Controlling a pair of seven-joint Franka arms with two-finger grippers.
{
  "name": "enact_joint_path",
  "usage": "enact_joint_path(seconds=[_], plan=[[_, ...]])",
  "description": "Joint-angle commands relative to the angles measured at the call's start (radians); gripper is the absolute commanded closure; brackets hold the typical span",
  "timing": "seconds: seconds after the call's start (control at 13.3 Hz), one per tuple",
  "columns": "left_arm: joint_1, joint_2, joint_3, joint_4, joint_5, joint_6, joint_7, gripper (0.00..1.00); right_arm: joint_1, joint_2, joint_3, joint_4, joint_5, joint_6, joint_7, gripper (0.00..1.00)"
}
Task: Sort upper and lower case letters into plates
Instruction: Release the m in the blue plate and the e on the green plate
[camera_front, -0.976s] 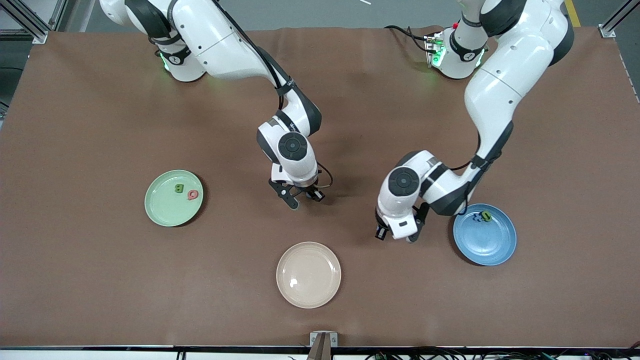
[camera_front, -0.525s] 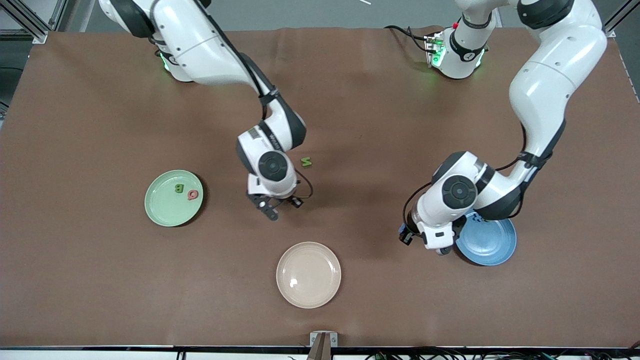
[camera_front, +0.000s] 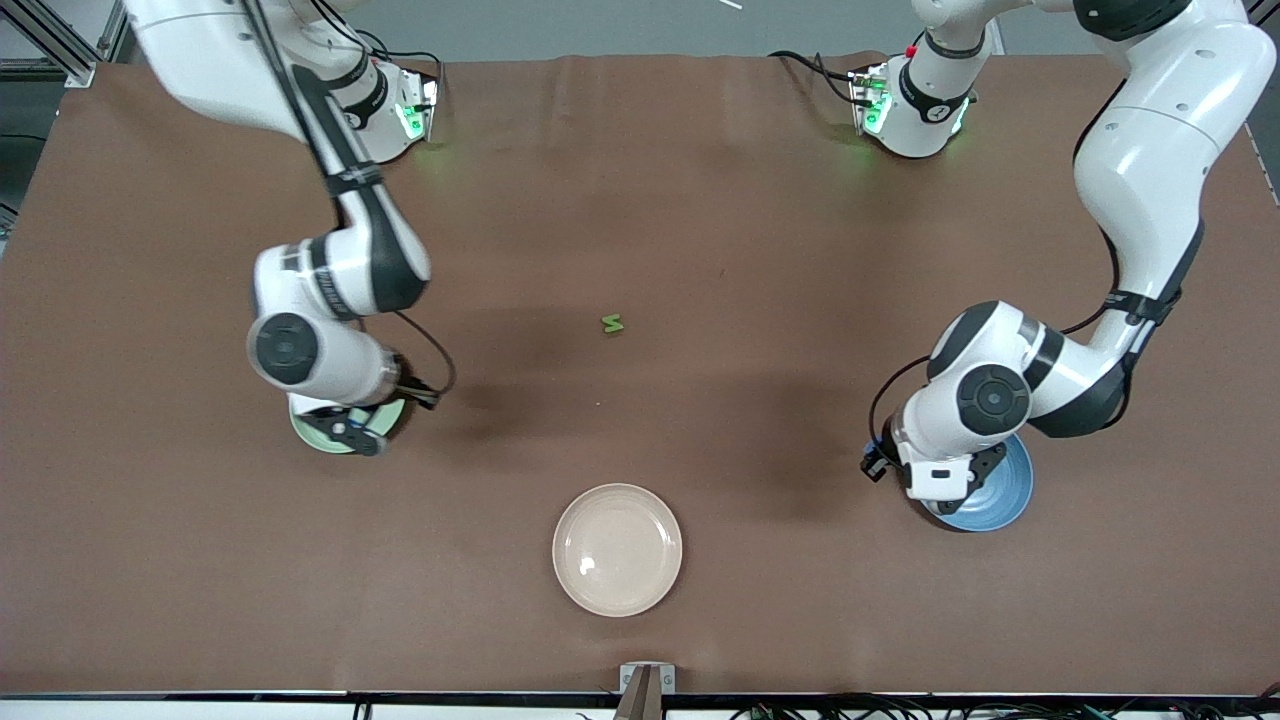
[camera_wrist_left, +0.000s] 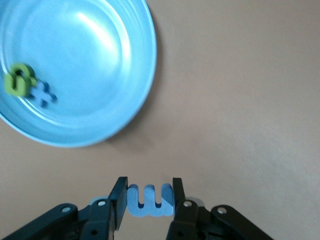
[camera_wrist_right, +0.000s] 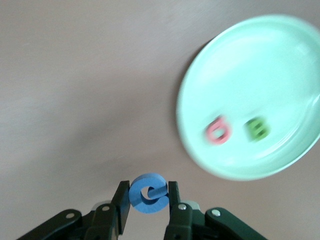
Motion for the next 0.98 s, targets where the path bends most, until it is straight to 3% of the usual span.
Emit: enact_joint_path(seconds=[0.0,0.38,0.9], plan=[[0.062,-0.042,-0.007,-0.043,0.035,-0.015,0.127,0.99,-0.121,-0.077,0.024,-0.175,-0.016,0.117,-0.206,1.00],[0.106,-0.071,-0.010,-0.098,0.078,-0.015,0.279,0.99,-0.253,-0.063,0.025,-0.249,-0.022,0.269,-0.414,1.00],[0.191,-0.065,-0.010,-0.127,0.079,0.005,0.627,0.99,-0.283,0.012,0.025,-0.283,-0.021,0.412,-0.429,0.98]])
